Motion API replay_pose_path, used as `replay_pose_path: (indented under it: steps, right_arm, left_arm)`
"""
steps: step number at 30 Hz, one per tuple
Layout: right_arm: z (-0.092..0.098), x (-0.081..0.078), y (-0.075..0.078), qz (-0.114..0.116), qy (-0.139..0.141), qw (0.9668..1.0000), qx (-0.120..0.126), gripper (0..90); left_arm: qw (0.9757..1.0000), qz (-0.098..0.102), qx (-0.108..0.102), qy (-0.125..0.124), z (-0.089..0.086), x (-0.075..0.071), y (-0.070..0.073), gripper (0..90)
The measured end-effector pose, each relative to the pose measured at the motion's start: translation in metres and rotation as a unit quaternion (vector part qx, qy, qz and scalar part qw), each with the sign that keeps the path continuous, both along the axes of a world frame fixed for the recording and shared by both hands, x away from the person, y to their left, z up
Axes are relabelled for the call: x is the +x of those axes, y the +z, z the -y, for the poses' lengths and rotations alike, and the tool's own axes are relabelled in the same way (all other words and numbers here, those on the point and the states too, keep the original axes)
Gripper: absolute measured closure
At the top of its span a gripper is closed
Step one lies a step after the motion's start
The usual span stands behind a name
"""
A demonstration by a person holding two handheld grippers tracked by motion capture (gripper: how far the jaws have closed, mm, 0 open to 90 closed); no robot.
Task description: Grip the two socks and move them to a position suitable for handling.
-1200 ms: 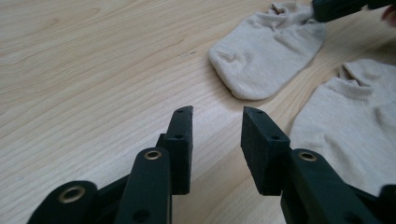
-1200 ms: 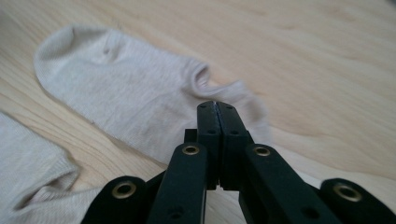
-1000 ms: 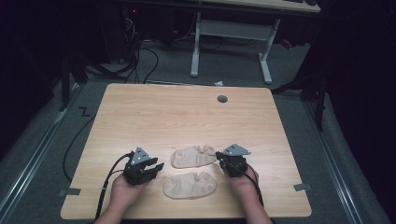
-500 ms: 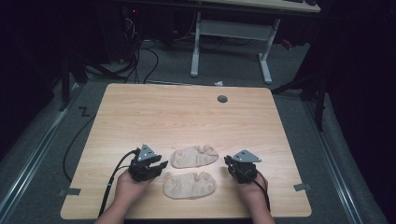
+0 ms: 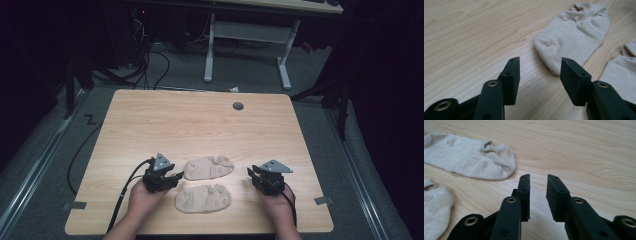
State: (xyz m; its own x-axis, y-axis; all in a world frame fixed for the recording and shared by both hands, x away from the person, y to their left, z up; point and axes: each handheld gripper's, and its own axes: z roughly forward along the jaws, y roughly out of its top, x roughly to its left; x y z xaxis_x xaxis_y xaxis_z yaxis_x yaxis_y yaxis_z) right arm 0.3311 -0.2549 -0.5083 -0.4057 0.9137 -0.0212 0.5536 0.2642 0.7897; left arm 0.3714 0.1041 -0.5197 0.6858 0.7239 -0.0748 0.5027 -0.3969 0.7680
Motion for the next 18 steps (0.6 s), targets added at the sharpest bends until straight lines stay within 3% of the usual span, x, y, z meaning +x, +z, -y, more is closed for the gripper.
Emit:
replay_pose_path:
  steps: [9,12,18]
  right_arm:
    - [-0.035,0.026,-0.009,-0.015,0.026,0.9995,-0.003,67.4]
    - [-0.044,0.036,-0.013,-0.024,0.032,0.9992,-0.006,66.8]
    - [-0.048,0.043,-0.013,-0.025,0.028,0.9993,0.006,66.5]
  left_arm:
    - [0.9996,0.011,0.004,0.025,0.014,0.008,-0.002,49.9]
    - [0.9994,0.006,0.010,0.034,0.017,0.012,-0.005,54.7]
    - [0.9995,-0.010,0.017,0.026,0.020,0.012,-0.007,63.0]
